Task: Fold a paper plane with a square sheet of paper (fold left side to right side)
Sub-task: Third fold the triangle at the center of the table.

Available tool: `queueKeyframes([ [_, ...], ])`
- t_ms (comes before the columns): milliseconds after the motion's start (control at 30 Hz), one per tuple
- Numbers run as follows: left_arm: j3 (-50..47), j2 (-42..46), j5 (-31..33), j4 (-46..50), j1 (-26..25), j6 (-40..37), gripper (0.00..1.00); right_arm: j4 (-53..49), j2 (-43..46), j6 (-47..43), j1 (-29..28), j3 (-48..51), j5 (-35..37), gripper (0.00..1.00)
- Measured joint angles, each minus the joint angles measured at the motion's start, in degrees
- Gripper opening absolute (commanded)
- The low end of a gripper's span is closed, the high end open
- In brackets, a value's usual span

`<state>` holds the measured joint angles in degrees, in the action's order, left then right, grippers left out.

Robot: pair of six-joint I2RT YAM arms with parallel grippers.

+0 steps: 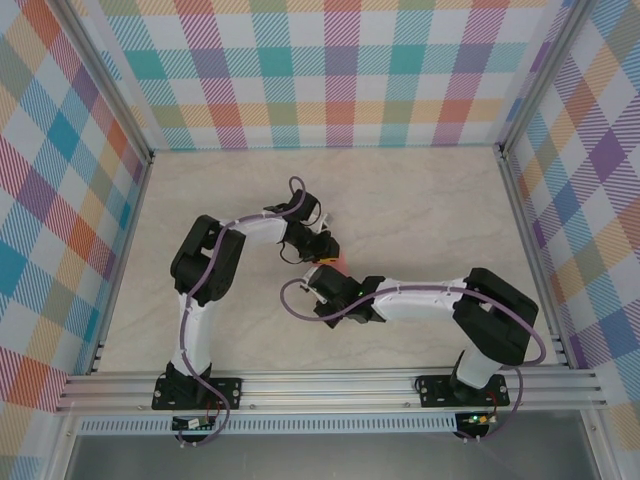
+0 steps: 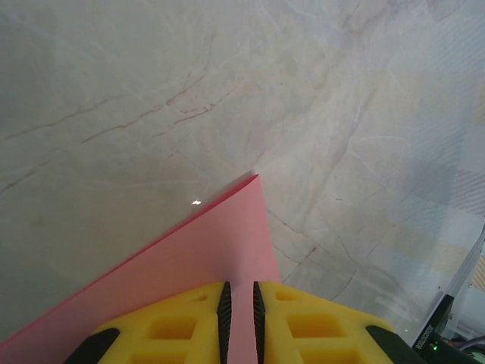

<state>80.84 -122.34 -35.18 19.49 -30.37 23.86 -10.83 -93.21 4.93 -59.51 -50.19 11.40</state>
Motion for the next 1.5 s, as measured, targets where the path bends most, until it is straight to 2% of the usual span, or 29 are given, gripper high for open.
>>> queueKeyframes([
  [467, 0.1, -0.3, -0.2, 0.0, 0.0, -1.0, 0.16, -0.8, 0.5, 5.7, 14.1, 0.0, -16.8, 0.0],
  [600, 0.4, -0.6, -0.4, 0.0, 0.0, -1.1, 0.16, -0.9, -0.2, 6.7, 17.0, -0.1, -19.7, 0.0],
  [1500, 0.8, -0.8, -0.4, 0.4, 0.0, -1.4, 0.16, -2.3, -5.9, 8.2, 20.7, -2.8, -21.3, 0.0],
])
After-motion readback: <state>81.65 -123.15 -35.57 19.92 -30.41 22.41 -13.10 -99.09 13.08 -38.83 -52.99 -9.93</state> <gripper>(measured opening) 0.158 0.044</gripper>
